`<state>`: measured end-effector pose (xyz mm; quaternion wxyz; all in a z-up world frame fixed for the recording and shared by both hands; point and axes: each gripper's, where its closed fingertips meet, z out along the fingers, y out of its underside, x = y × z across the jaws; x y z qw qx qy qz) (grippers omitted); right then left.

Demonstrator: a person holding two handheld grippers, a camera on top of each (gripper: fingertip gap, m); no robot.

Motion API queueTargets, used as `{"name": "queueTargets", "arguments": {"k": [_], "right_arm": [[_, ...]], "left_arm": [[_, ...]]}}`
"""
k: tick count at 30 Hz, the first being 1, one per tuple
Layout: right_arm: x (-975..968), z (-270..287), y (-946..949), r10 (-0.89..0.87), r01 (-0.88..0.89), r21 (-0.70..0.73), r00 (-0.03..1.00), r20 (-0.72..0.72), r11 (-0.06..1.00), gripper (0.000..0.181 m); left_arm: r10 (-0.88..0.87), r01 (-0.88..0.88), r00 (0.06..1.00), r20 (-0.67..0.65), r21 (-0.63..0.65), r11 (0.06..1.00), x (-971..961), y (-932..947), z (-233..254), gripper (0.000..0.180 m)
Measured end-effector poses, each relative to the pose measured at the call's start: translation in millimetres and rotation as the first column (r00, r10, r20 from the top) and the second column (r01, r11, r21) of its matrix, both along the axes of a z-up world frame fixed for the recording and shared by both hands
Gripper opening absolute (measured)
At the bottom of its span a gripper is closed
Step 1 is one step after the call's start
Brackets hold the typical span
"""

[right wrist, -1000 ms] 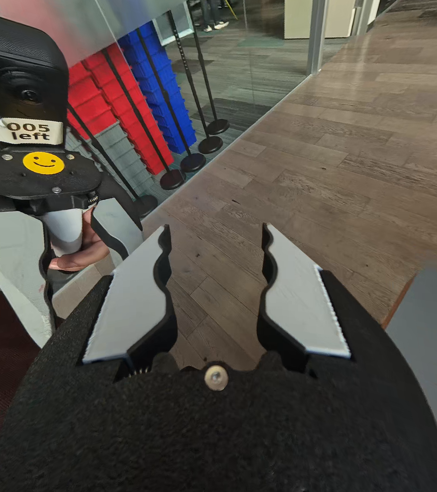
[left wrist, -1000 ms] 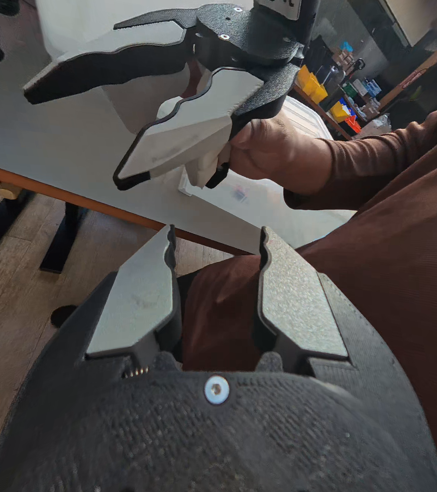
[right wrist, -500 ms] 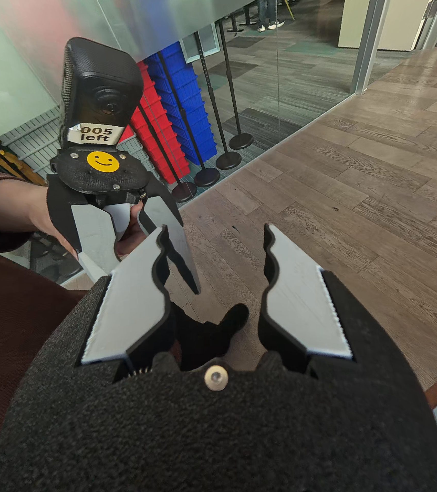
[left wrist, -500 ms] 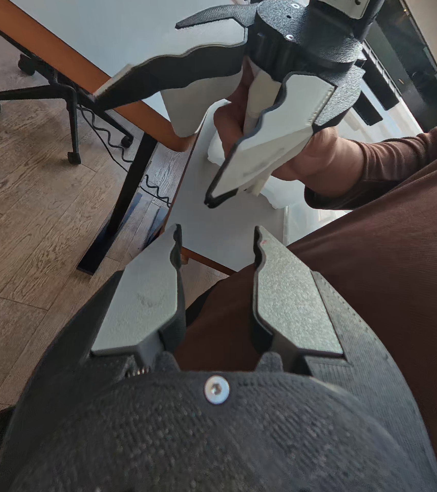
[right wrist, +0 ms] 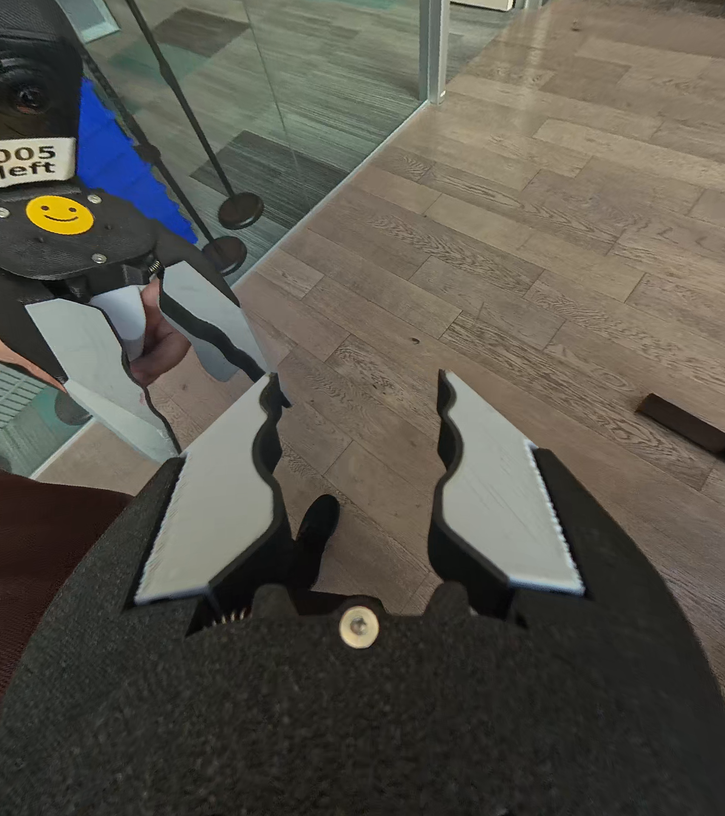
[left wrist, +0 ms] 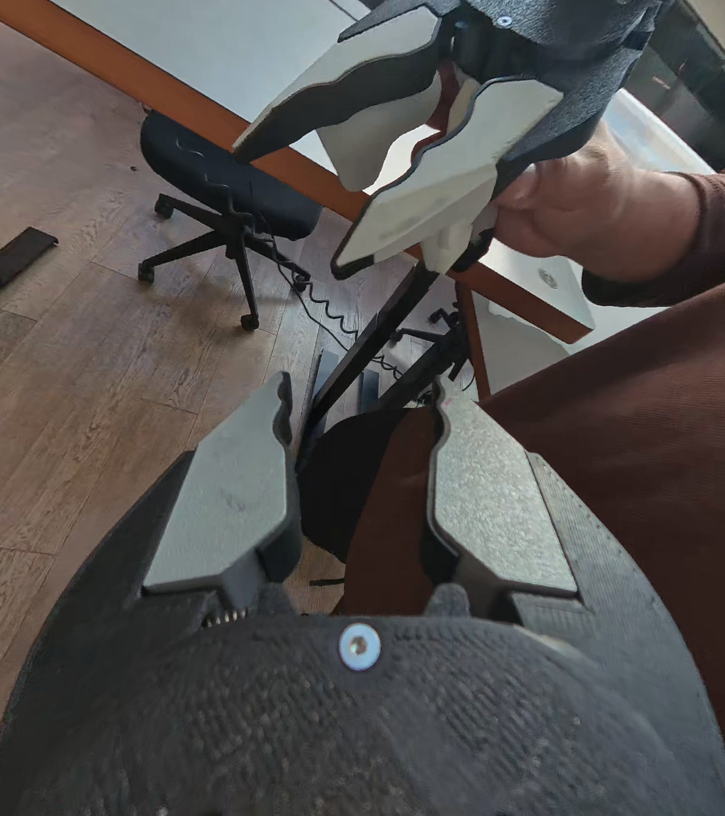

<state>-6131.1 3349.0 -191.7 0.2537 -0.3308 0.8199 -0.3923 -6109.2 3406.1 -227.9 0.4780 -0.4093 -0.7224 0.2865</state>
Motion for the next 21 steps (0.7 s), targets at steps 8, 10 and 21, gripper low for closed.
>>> {"name": "queueTargets", "arguments": {"k": [8,10,21], "right_arm": [[40,-32,-183,0.001,0.001,0.057,0.999,-0.035,0.998,0.071],[43,-49,-232,0.005,-0.002,0.068,0.999,-0.041,0.998,0.071],[35,-3,-548,0.015,-0.029,-0.075,0.983,-0.184,0.997,0.057]], "left_arm": [[0.087,-0.087,0.990,0.111,-0.012,0.996,38,-187,-36,0.061],[0.099,-0.099,0.986,0.137,-0.007,0.995,42,-238,-46,0.055],[0.369,-0.306,0.852,0.372,-0.219,0.926,70,-593,-7,0.000]]}}
